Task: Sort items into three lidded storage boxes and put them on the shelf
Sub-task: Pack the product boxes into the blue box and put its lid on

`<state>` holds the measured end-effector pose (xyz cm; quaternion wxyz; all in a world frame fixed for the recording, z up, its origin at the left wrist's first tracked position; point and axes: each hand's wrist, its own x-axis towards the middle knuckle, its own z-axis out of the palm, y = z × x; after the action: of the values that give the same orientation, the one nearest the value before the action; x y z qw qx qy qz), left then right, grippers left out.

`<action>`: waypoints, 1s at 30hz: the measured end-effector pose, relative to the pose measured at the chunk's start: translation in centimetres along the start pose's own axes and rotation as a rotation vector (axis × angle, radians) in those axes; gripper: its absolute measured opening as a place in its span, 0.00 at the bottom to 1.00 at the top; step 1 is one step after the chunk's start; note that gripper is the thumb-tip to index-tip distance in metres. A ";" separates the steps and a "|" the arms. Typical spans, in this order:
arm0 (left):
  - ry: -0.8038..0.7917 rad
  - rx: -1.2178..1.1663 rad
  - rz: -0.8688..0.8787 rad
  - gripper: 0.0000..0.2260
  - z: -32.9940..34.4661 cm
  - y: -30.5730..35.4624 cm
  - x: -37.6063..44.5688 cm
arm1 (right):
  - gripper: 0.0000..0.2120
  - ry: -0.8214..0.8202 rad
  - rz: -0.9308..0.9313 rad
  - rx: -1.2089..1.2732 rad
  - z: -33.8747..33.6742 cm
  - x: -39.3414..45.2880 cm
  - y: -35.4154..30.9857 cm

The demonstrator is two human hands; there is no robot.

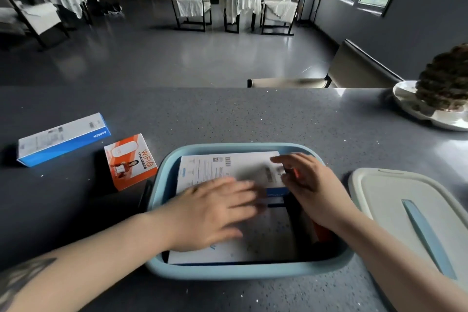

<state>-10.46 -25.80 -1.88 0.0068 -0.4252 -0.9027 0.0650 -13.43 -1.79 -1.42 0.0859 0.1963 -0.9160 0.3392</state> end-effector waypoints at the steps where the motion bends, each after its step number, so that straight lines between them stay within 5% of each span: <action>1: 0.015 -0.022 -0.087 0.24 0.2 -0.5 -0.2 | 0.15 -0.045 -0.066 -0.076 0.2 0.0 0.0; 4: -0.058 -0.083 -0.250 0.27 1.0 -1.9 -0.7 | 0.14 -0.106 -0.164 -0.286 0.8 -0.1 -0.1; 11: -0.019 -0.153 -0.274 0.27 0.8 -2.3 -0.9 | 0.17 -0.112 -0.119 -0.307 0.7 -0.3 0.0; 14: 0.290 -0.300 -0.433 0.26 -0.4 -4.6 -2.8 | 0.17 -0.031 -0.075 -0.204 0.7 0.2 -0.9; 17: 0.634 -0.614 -0.794 0.23 -0.1 -8.4 -6.6 | 0.15 -0.015 -0.113 -0.147 2.7 2.8 -4.2; 20: 0.803 -0.963 -1.158 0.23 2.7 -12.2 -11.3 | 0.16 -0.080 -0.206 -0.099 6.7 6.9 -9.4; 25: 0.714 -0.721 -1.416 0.23 8.0 -20.2 -17.5 | 0.25 -0.337 -0.172 -0.165 17.0 15.2 -17.8; 30: 0.353 -0.495 -1.406 0.33 10.6 -28.8 -20.7 | 0.50 -0.571 0.294 -0.328 27.5 20.2 -22.0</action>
<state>-20.09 -61.06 -8.00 0.0951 0.2560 -0.9347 -0.2274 -23.27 -41.09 -3.40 -0.1926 0.1329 -0.9638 0.1278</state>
